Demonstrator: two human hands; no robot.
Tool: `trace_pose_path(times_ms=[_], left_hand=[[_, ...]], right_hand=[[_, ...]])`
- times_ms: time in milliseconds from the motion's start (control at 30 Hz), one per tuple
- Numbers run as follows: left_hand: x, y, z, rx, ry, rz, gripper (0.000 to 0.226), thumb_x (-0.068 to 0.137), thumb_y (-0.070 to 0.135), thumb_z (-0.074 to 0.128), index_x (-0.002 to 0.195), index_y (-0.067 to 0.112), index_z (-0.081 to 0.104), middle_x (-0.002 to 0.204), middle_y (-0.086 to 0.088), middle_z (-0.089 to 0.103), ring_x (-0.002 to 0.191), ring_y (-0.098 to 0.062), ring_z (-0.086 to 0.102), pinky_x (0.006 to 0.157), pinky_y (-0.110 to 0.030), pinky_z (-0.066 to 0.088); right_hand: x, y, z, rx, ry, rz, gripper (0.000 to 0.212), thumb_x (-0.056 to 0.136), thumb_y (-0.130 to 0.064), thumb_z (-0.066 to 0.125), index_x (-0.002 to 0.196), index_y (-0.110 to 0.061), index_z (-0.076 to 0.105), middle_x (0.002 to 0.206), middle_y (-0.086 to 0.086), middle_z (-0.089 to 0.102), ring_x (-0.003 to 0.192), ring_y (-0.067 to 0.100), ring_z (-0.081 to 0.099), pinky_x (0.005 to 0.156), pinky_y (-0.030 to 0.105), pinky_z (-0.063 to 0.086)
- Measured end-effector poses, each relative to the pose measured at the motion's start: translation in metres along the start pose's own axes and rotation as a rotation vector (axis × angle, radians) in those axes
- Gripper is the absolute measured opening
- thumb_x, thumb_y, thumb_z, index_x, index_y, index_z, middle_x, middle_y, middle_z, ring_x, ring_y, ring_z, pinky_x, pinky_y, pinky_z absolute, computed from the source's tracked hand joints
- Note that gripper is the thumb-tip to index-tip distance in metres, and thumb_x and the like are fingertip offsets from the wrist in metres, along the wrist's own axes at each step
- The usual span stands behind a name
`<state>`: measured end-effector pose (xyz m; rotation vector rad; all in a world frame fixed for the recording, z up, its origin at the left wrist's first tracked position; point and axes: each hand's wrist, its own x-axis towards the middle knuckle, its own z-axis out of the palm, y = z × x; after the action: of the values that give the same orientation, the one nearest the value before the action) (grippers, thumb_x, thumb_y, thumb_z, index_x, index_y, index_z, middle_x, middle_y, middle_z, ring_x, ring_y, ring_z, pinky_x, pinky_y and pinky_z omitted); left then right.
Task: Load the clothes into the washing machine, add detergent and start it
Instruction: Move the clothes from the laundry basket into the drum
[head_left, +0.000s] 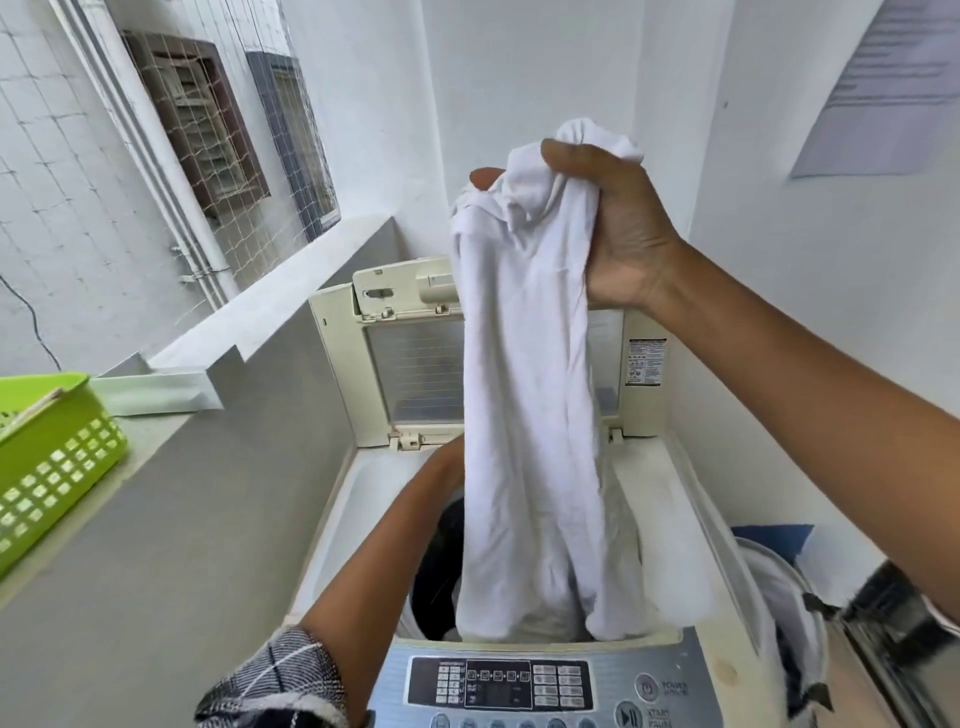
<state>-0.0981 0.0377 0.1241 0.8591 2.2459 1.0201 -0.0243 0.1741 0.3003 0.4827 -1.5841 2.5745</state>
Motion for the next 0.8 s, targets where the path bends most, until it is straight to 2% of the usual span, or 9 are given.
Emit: trace_pose_path(times_ms=[133,200,267,333,400,467,533,633,800], left_hand=[[0.012,0.008,-0.017,-0.188,0.172,0.026,0.021,0.095,-0.004,0.047,0.079,0.007,0.055,0.075,-0.002,0.050,0.069,-0.008,0.045,0.053,-0.005,0.041],[0.019,0.008,-0.044,-0.242,0.318,0.114,0.015,0.095,0.009,0.054,0.083,0.014,0.060,0.080,-0.005,0.058,0.072,-0.014,0.050,0.053,-0.014,0.044],[0.026,-0.005,-0.075,-0.272,0.546,0.116,0.020,0.092,0.015,0.058,0.073,0.017,0.060,0.076,-0.008,0.059,0.067,-0.016,0.050,0.047,-0.018,0.041],[0.027,-0.017,-0.107,-0.149,0.745,0.117,0.016,0.090,0.018,0.061,0.075,0.017,0.057,0.074,-0.004,0.059,0.067,-0.014,0.050,0.052,-0.021,0.039],[0.025,-0.018,-0.135,0.014,0.820,0.138,0.011,0.088,0.020,0.062,0.079,0.017,0.057,0.064,0.001,0.055,0.059,-0.008,0.046,0.046,-0.014,0.033],[0.022,-0.009,-0.153,0.072,0.859,0.176,0.010,0.085,0.023,0.063,0.079,0.017,0.059,0.060,0.003,0.053,0.052,0.002,0.044,0.045,-0.017,0.033],[0.019,0.001,-0.163,0.095,0.891,0.219,0.018,0.082,0.034,0.060,0.076,0.017,0.061,0.058,0.002,0.053,0.046,0.004,0.047,0.046,-0.017,0.035],[0.018,0.016,-0.171,0.296,0.873,0.134,0.035,0.083,0.052,0.053,0.073,0.019,0.060,0.068,-0.011,0.055,0.068,-0.021,0.055,0.062,-0.028,0.038],[0.014,0.037,-0.178,0.459,0.773,-0.082,0.062,0.090,0.056,0.046,0.095,-0.003,0.065,0.102,-0.028,0.063,0.096,-0.039,0.060,0.076,-0.039,0.043]], right_hand=[[-0.013,-0.015,-0.015,-0.046,-0.050,-0.019,0.098,0.052,-0.039,0.088,0.126,0.004,0.039,0.119,0.022,0.050,0.118,0.033,0.046,0.106,0.047,0.040],[-0.026,-0.023,-0.032,-0.017,-0.136,0.047,0.112,0.064,-0.073,0.064,0.137,0.003,0.026,0.137,0.023,0.036,0.136,0.035,0.028,0.112,0.050,0.030],[-0.043,-0.033,-0.055,0.202,-0.289,0.175,0.140,0.049,-0.097,0.014,0.147,0.002,0.006,0.156,0.024,0.010,0.146,0.033,0.003,0.116,0.052,0.009],[-0.054,-0.039,-0.075,0.399,-0.390,0.290,0.153,0.033,-0.098,0.018,0.150,-0.002,-0.004,0.156,0.019,-0.007,0.146,0.034,-0.007,0.114,0.052,-0.007],[-0.054,-0.037,-0.091,0.295,-0.300,0.359,0.137,0.046,-0.085,0.039,0.149,0.001,0.012,0.156,0.019,0.008,0.145,0.035,0.008,0.116,0.052,-0.001],[-0.047,-0.025,-0.104,-0.202,0.019,0.350,0.085,0.066,-0.061,0.055,0.128,-0.003,0.056,0.135,0.017,0.053,0.126,0.031,0.050,0.115,0.048,0.026],[-0.041,-0.012,-0.106,-0.701,0.290,0.266,0.031,0.070,-0.034,0.071,0.093,-0.014,0.074,0.097,0.007,0.072,0.092,0.021,0.067,0.091,0.035,0.051],[-0.033,0.001,-0.109,-1.040,0.398,0.176,0.031,0.062,-0.024,0.083,0.088,-0.014,0.069,0.077,-0.002,0.069,0.073,0.007,0.061,0.066,0.018,0.050],[-0.016,0.011,-0.106,-1.193,0.856,-0.387,0.026,0.082,-0.026,0.070,0.102,-0.010,0.066,0.087,0.005,0.062,0.078,0.011,0.055,0.067,0.020,0.042]])
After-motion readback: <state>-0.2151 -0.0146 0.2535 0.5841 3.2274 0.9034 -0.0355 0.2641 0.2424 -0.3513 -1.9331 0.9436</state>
